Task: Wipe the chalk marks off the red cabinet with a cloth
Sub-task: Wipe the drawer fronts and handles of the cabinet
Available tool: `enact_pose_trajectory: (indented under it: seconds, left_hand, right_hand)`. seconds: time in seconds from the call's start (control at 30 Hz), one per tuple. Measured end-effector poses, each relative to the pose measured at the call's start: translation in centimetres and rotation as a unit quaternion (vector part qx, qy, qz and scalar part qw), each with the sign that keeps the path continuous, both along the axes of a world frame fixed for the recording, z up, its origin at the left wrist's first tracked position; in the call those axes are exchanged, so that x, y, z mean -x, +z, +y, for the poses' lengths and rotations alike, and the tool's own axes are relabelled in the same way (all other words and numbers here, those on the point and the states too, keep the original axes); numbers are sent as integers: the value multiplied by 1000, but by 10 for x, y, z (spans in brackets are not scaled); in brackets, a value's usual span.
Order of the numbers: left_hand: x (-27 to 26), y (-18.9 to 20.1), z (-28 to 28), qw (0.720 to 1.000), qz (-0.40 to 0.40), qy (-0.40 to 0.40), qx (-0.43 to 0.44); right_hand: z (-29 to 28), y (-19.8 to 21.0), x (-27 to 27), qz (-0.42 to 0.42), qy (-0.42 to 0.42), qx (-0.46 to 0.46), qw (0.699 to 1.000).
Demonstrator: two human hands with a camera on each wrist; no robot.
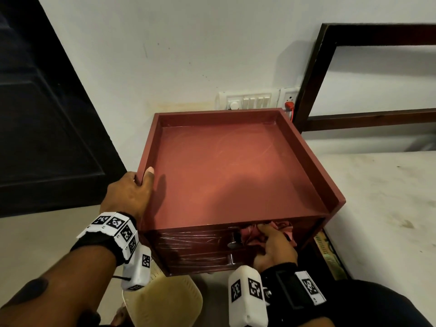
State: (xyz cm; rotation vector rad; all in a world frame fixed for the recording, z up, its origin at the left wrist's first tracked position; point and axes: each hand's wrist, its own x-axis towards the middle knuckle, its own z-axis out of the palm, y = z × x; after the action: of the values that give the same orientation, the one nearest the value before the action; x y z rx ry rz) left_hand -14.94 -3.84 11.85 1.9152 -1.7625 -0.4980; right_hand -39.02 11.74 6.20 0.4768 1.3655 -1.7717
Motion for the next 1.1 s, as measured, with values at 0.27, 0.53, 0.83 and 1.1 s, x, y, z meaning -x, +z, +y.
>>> enact_pose_trajectory:
  seconds: [0.27,0.53,0.83,1.1]
  left_hand:
    - [4,2,1,1000,-20,22,-7]
    - [7,10,6,998,-50,12,-20]
    - [6,10,9,999,-53,11,-4]
    - [4,5,6,1000,-13,14,14]
  right_hand:
    - [-4,-4,-71,84,21,58,995]
    - [-1,-14,-79,131,92,-22,987]
    - [13,11,-2,120,-11,35,992]
    - [-21,-26,-123,128,174,23,976]
